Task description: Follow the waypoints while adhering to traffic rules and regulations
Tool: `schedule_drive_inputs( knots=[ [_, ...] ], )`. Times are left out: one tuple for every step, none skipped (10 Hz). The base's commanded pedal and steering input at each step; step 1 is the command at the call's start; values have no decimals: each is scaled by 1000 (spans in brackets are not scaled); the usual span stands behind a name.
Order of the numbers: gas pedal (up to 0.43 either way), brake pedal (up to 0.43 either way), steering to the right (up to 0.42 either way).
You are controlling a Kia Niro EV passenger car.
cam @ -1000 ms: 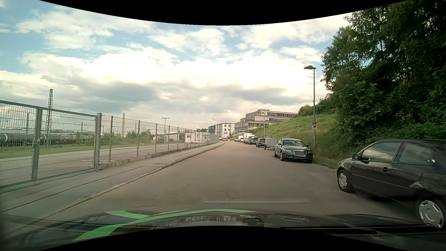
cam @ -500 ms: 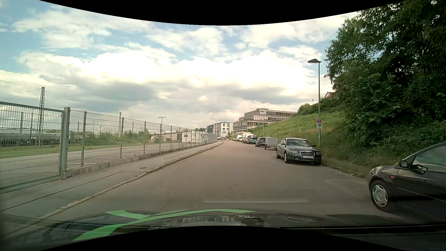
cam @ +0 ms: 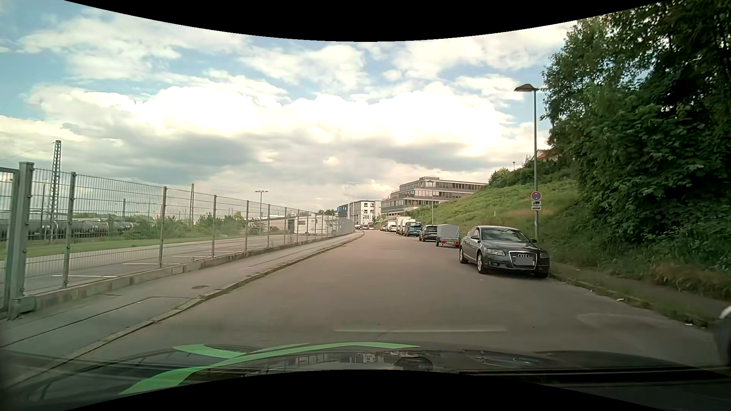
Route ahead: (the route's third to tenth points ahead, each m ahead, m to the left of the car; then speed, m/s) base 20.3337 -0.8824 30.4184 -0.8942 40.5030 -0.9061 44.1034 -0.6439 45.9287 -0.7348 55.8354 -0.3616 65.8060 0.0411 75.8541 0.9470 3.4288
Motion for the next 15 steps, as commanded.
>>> schedule_drive_inputs(
  knots=[
    [118,0,7],
    [118,0,6],
    [118,0,9],
    [118,0,16],
    [110,0,25],
    [110,0,34],
    [110,0,40],
    [110,0,46],
    [110,0,48],
    [110,0,49],
    [110,0,50],
    [110,0,49],
    [110,0,50],
    [110,0,48],
    [110,0,46]
  ],
)
